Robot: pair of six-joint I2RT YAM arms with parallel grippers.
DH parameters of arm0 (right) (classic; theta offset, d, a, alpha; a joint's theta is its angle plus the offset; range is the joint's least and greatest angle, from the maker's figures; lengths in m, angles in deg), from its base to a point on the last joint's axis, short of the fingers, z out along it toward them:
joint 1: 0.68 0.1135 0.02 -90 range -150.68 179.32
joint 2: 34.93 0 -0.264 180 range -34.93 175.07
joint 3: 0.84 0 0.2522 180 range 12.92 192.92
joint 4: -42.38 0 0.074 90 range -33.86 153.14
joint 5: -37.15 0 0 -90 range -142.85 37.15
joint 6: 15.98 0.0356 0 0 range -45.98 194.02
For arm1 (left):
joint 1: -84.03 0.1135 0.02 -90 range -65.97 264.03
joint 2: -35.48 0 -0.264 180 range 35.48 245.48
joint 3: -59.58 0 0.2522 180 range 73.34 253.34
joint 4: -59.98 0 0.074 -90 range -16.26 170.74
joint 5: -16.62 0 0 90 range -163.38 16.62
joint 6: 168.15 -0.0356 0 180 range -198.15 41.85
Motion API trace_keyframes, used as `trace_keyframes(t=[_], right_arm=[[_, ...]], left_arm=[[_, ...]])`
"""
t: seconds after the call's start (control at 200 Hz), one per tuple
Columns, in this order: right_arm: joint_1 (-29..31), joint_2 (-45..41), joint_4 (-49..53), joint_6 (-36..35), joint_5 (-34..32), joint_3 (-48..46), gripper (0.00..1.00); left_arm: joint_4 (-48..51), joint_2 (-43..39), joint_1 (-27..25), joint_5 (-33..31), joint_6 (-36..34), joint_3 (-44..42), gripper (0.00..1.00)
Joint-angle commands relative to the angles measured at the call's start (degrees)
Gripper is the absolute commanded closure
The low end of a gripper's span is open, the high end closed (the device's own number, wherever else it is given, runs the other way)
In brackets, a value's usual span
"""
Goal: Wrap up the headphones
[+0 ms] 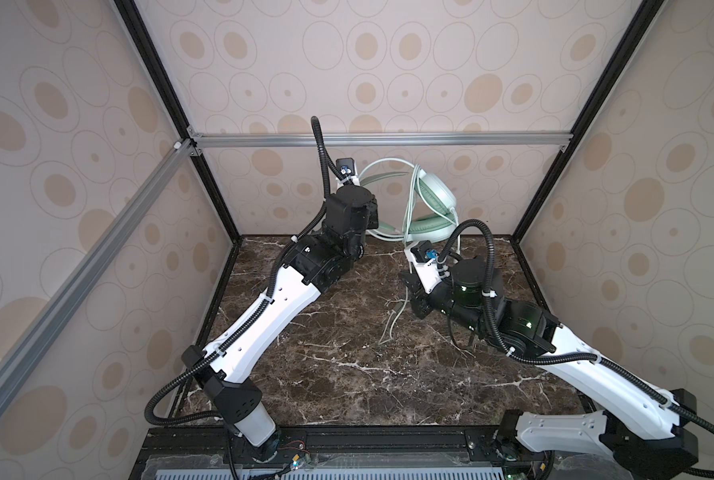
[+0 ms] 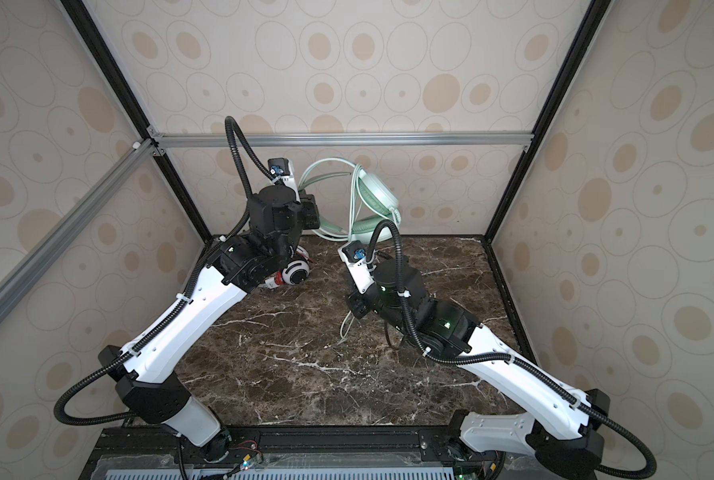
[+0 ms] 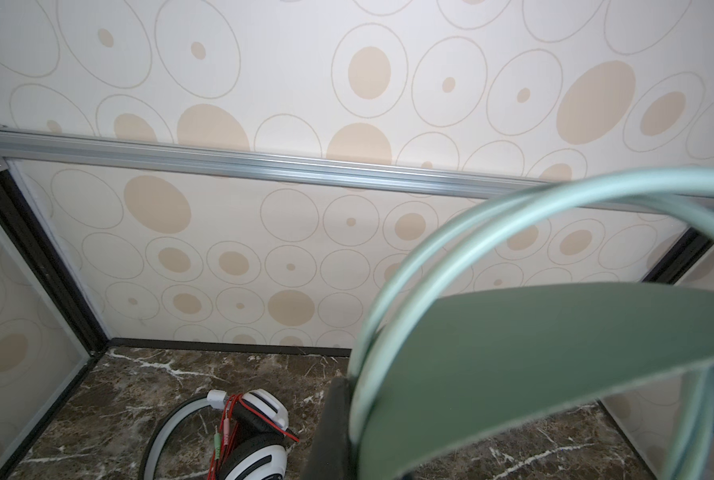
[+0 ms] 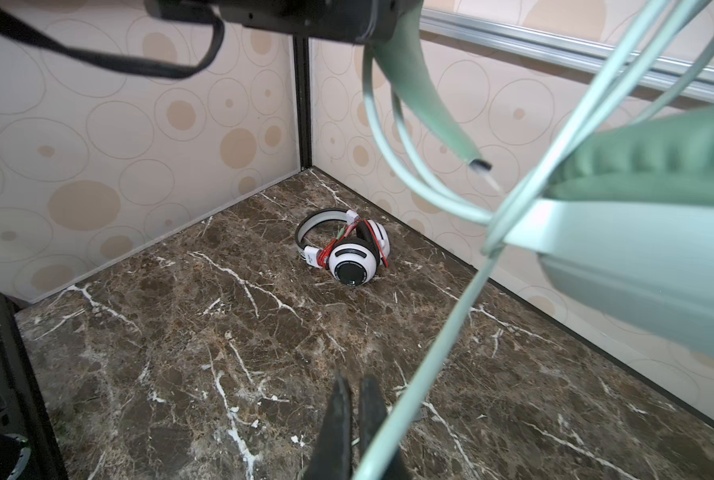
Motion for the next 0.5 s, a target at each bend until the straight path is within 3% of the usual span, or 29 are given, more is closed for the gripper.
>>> trace_keyframes(t=[0.0, 0.27, 0.495], right_arm=[[1.3, -0.16, 5.74, -2.09, -2.1, 3.77, 0.98], [1.19, 2.37, 14.07, -5.06, -7.14, 6.35, 0.97], [1.19, 4.55, 17.54, -8.01, -14.46, 8.61, 0.97]], left_arm=[[-8.91, -3.14, -0.14, -4.59, -4.52, -2.69, 1.0], [-10.13, -7.13, -1.63, -3.53, -14.47, -9.1, 1.0], [-4.07, -7.1, -2.06, -1.36, -16.04, -8.46, 1.0]])
